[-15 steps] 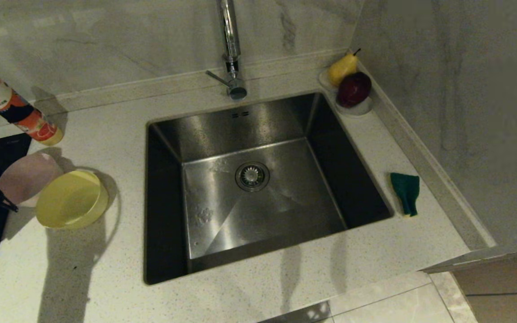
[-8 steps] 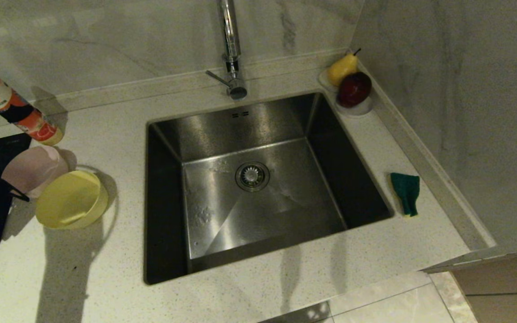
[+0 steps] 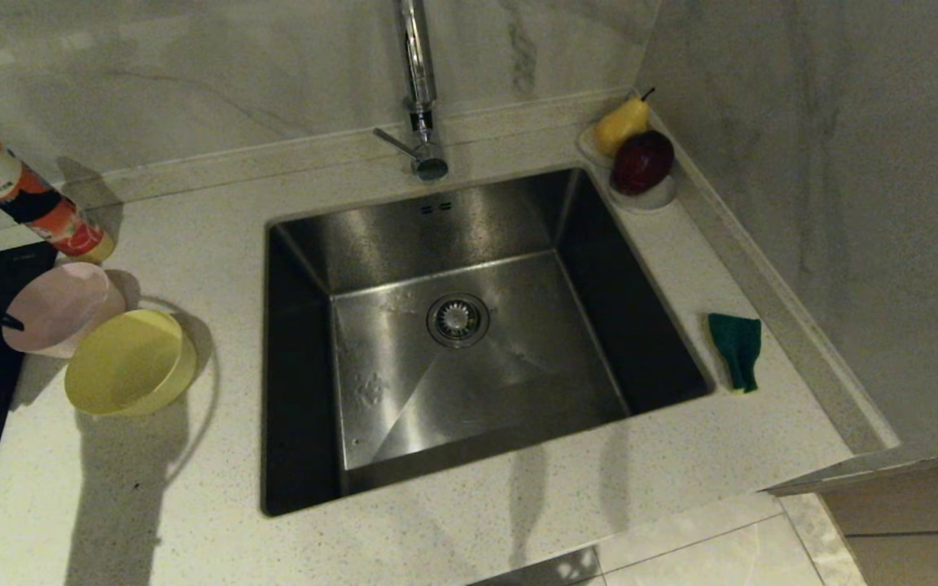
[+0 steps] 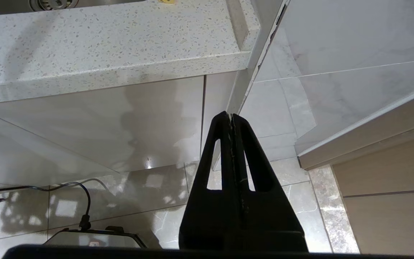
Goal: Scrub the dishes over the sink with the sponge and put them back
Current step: Place the bowl on the bowl
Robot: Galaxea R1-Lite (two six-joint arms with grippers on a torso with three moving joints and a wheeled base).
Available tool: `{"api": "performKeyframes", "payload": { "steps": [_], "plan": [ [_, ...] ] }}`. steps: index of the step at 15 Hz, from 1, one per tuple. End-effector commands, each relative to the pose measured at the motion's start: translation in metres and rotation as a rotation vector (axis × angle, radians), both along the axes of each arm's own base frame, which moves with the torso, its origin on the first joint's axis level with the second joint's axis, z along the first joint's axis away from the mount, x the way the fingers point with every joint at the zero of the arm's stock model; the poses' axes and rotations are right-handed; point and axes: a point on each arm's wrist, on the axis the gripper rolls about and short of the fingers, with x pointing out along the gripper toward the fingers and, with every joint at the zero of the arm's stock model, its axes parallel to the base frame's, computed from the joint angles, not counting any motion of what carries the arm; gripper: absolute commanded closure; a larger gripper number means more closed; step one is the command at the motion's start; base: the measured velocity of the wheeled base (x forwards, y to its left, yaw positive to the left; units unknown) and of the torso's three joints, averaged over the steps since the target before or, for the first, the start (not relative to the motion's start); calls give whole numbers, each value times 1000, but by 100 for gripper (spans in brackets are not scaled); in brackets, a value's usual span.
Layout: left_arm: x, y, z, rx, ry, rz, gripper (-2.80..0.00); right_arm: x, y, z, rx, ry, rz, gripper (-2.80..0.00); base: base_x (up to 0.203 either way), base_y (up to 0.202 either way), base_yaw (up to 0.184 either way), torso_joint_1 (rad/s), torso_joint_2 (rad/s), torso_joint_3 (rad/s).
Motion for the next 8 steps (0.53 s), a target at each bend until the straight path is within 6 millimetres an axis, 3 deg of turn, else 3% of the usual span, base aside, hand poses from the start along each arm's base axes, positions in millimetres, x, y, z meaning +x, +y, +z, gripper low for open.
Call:
{"api": "performKeyframes", "payload": {
  "steps": [1,8],
  "plan": [
    [10,13,-14,-29,20,22,-280,0,0,0,-1,2,0,0,0,0,0,0,0,0],
    [12,13,-14,-88,-32,9,-280,0,0,0,-1,2,0,0,0,0,0,0,0,0]
  ]
}}
